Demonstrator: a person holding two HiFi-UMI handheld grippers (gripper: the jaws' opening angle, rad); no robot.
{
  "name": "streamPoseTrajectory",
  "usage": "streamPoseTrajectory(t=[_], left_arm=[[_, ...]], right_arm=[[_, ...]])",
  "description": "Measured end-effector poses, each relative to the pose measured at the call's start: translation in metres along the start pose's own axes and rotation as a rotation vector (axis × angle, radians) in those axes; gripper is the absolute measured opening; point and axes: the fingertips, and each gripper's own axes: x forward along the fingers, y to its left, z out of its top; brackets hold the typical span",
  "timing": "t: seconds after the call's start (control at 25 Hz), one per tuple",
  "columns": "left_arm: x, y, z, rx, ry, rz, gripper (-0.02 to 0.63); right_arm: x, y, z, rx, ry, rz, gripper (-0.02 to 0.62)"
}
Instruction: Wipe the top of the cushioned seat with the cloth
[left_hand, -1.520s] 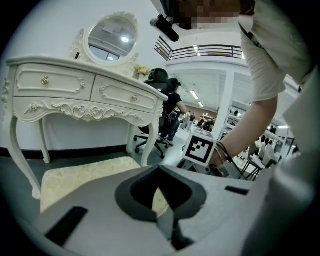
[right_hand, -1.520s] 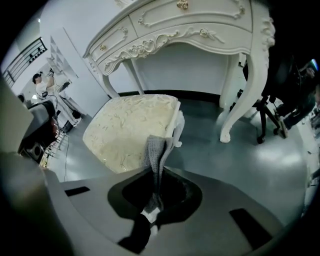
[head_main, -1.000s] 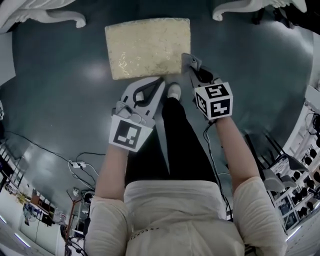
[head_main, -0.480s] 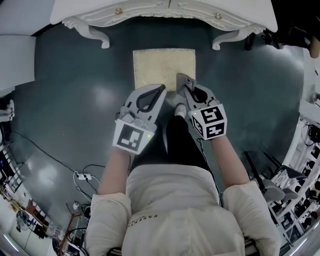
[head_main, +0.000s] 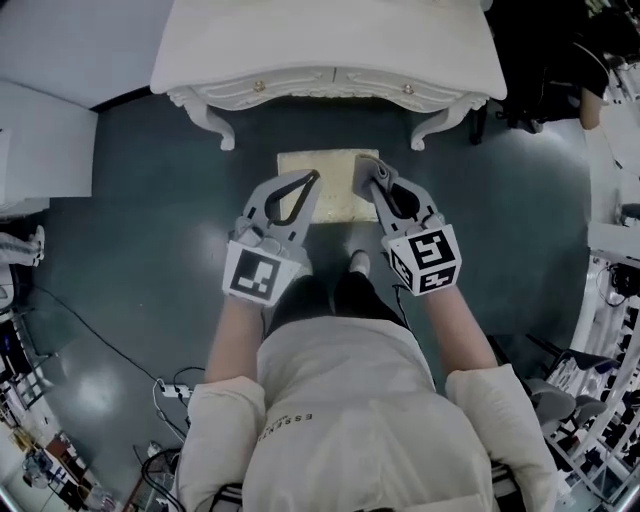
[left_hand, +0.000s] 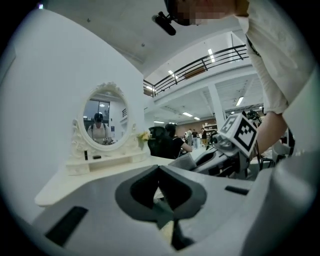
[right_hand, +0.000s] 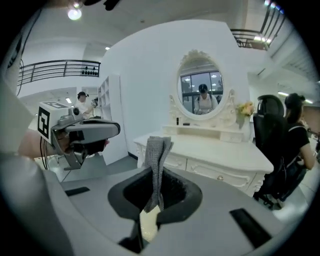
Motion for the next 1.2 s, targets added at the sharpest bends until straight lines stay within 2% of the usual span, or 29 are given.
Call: streamPoseTrajectory(t=[0.2,0.4,0.64,1.04,1.2], left_arm=[[-0.015,0.005,0.042,0.029,-0.031,0.012,0.001],[-0.024,0.001,0.057,0.043,-0.024,0.005,0.000],[-0.036,0.007,0.074,0.026,-0.030,0.052,0.000],[-0.040,0.000,0.076,0.043,-0.013,0.063,0.000],[-0.040,0.002,0.073,0.078,-0.013,0.058,0.000]], right_arm=[[-0.025,0.003,0.044,-0.045,-0.103,-0.014,0.028],[-0.046,0.003,0.078,-0.069,-0.211,-0.035,0.028],[-0.065,0.001,0.103,-0.070,-0.314,-0.041,0.028],[-0.080,0.000,0.109,-0.062,-0.349,-0.047,0.026],[-0.083,-0.001,0.111,-0.075,-0.363,-0.050,0.026]])
